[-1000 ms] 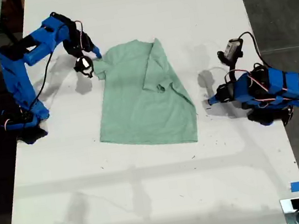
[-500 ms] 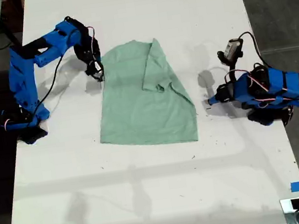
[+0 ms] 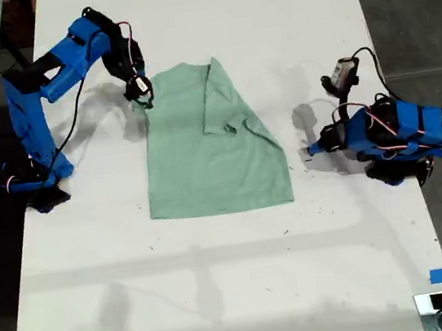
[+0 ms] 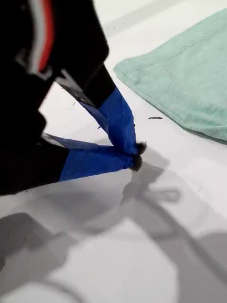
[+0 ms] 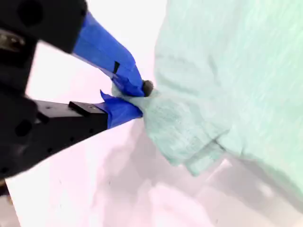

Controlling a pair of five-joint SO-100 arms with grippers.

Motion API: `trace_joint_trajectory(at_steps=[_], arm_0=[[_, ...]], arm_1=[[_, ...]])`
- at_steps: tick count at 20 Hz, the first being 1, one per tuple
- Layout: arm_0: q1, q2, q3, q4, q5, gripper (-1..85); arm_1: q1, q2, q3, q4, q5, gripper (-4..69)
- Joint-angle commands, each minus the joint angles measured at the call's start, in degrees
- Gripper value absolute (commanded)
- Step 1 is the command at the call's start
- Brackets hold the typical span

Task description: Fold t shirt

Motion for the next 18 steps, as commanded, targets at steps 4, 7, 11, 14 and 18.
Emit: trace_joint_trajectory(at_steps=[4,7,11,14,18], arm_0=[[12.66,4.83,-8.7,-7.47,0.35,-0.3],[18.81,2.29,-8.7,-12.48,-0.7,-0.3],[24.26,-0.88,-8.7,-17.49,-2.02,12.0],[21.88,-2.9,-8.7,-14.06,-5.71,19.0],[15.82,3.08,-7.73,-7.91,-5.1,16.9]], arm_1=[[-0.35,0.53,2.29,-1.14,-0.09,-1.5],[-0.26,0.53,2.29,-1.14,-0.26,-1.5],[-0.35,0.53,2.29,-1.14,-0.18,-1.5],[-0.35,0.53,2.29,-1.14,-0.18,-1.5],[-0.35,0.53,2.29,-1.14,-0.18,-1.5]])
